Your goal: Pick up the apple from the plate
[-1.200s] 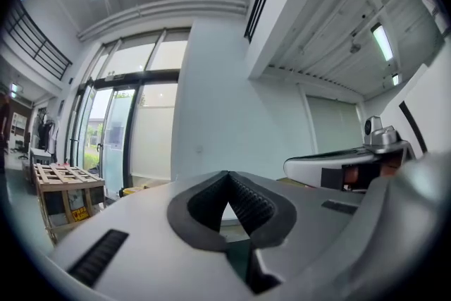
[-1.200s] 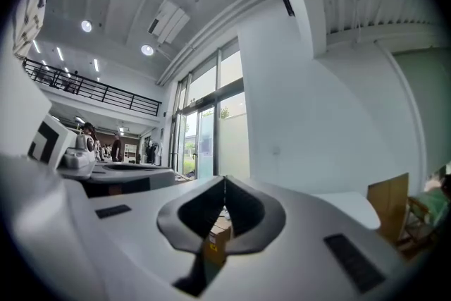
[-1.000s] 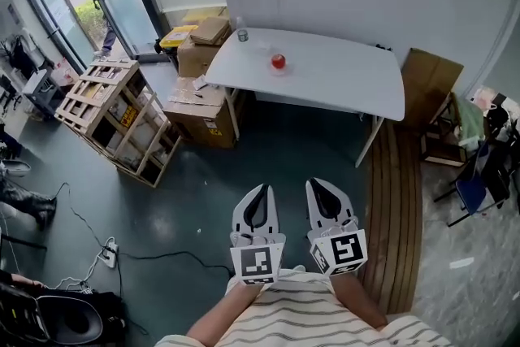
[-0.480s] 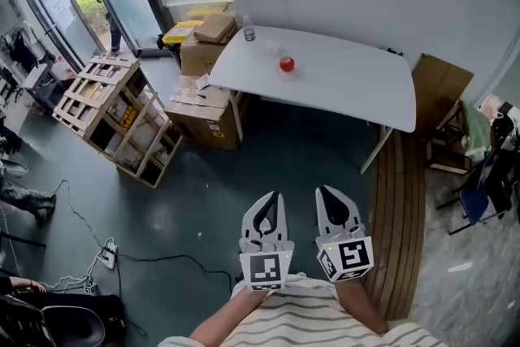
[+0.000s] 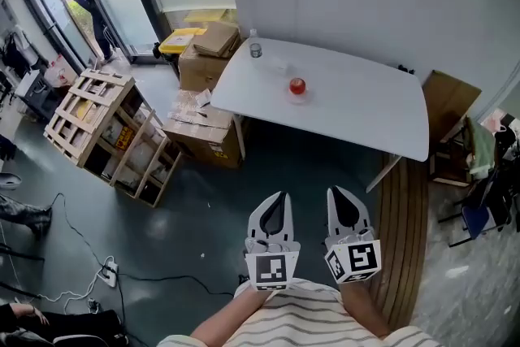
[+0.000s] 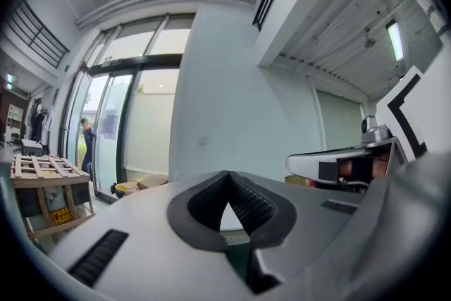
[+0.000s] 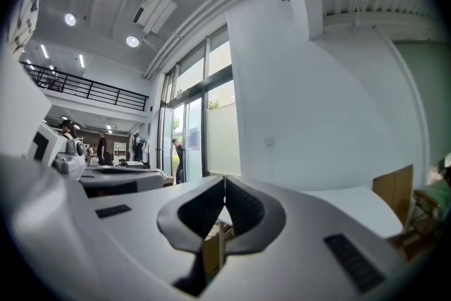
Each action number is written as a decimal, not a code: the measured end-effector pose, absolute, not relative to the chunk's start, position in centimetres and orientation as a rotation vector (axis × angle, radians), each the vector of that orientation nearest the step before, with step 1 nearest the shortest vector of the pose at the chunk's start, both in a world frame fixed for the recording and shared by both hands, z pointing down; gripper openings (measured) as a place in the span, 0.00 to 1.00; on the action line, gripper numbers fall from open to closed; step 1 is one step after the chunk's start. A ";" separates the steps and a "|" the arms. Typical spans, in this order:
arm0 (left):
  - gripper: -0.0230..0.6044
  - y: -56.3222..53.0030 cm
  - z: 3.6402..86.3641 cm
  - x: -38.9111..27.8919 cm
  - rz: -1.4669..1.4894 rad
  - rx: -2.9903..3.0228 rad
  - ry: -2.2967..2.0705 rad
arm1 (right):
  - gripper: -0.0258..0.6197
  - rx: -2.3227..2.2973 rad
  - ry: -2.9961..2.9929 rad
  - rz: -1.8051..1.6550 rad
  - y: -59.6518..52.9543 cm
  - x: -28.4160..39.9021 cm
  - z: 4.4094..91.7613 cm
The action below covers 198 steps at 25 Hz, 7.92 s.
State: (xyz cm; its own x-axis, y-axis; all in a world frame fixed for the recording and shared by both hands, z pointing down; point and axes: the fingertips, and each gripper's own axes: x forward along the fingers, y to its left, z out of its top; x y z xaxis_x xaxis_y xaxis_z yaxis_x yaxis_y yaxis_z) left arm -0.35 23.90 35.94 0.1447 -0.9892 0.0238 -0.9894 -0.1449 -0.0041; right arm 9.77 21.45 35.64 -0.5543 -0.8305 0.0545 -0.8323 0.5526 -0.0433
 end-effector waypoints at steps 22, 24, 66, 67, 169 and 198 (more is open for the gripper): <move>0.04 14.0 37.5 -8.0 -0.060 2.387 -1.887 | 0.06 1.528 -2.596 0.041 11.9 2.3 36.3; 0.04 13.4 37.6 -8.3 -0.067 2.379 -1.894 | 0.06 1.525 -2.599 0.043 11.5 2.0 36.5; 0.04 -12.7 39.5 -1.2 0.086 2.268 -2.112 | 0.06 1.300 -2.825 0.156 -15.0 7.3 39.2; 0.04 -12.8 39.7 -1.2 0.093 2.262 -2.119 | 0.06 1.295 -2.828 0.162 -15.2 7.4 39.3; 0.04 -20.6 52.3 -9.4 0.362 2.124 -1.901 | 0.57 1.137 -2.393 0.420 -35.3 -1.5 72.0; 0.04 -19.2 48.2 -8.5 0.275 2.151 -1.968 | 0.57 1.199 -2.510 0.387 -27.2 0.6 57.3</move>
